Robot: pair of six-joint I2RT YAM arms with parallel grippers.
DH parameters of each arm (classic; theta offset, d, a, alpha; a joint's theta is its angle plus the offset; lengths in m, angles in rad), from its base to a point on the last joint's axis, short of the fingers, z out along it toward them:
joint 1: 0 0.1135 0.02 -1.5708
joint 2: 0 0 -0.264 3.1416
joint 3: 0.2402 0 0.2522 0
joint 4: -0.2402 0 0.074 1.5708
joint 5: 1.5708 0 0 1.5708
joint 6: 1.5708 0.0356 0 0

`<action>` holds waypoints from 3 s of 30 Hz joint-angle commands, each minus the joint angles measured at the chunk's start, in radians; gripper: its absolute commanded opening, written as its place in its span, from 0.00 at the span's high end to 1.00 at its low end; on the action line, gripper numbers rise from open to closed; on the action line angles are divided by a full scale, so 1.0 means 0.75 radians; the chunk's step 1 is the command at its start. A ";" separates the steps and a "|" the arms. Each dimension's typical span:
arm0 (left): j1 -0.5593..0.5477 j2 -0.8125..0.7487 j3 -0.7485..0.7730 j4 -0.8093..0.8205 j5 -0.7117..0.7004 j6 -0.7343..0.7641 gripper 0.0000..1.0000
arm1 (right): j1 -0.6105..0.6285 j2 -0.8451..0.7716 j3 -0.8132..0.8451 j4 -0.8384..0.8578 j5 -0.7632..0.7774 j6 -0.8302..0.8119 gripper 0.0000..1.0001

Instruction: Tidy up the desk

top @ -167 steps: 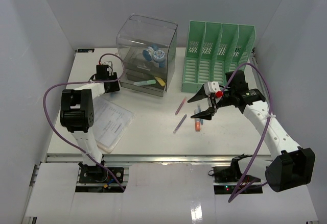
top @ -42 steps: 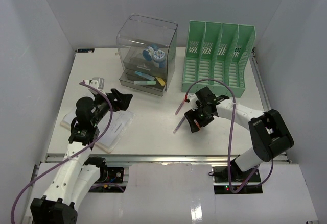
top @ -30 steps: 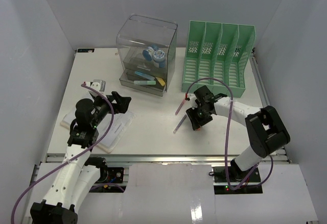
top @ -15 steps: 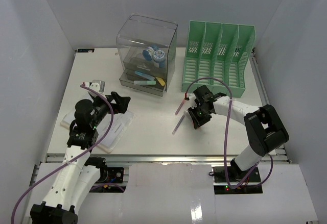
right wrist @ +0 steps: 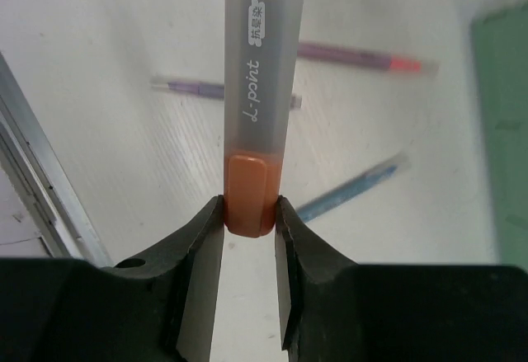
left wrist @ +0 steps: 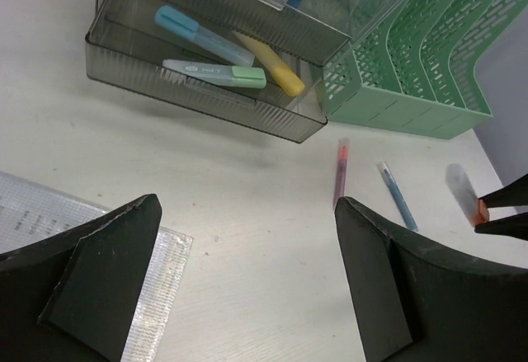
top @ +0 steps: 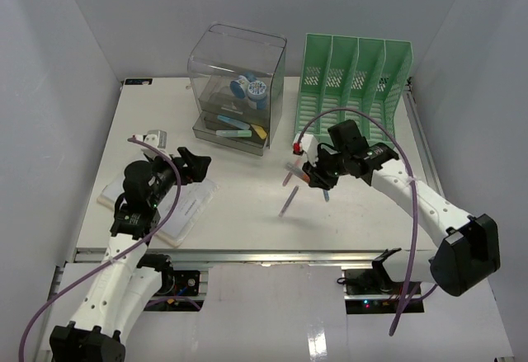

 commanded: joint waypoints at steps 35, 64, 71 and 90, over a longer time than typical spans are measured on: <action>0.012 1.111 -0.072 0.939 0.286 -0.938 0.72 | 0.139 0.410 0.618 0.024 -0.510 -0.261 0.38; -0.004 1.768 0.808 0.708 0.215 -1.044 0.59 | -0.519 -0.223 -0.159 0.267 -0.900 -0.157 0.58; -0.003 1.617 0.520 0.973 0.237 -0.972 0.41 | -0.523 -0.208 -0.160 0.265 -0.896 -0.157 0.57; 0.017 1.973 0.730 1.214 0.374 -1.112 0.51 | -0.559 -0.172 -0.171 0.267 -0.890 -0.157 0.56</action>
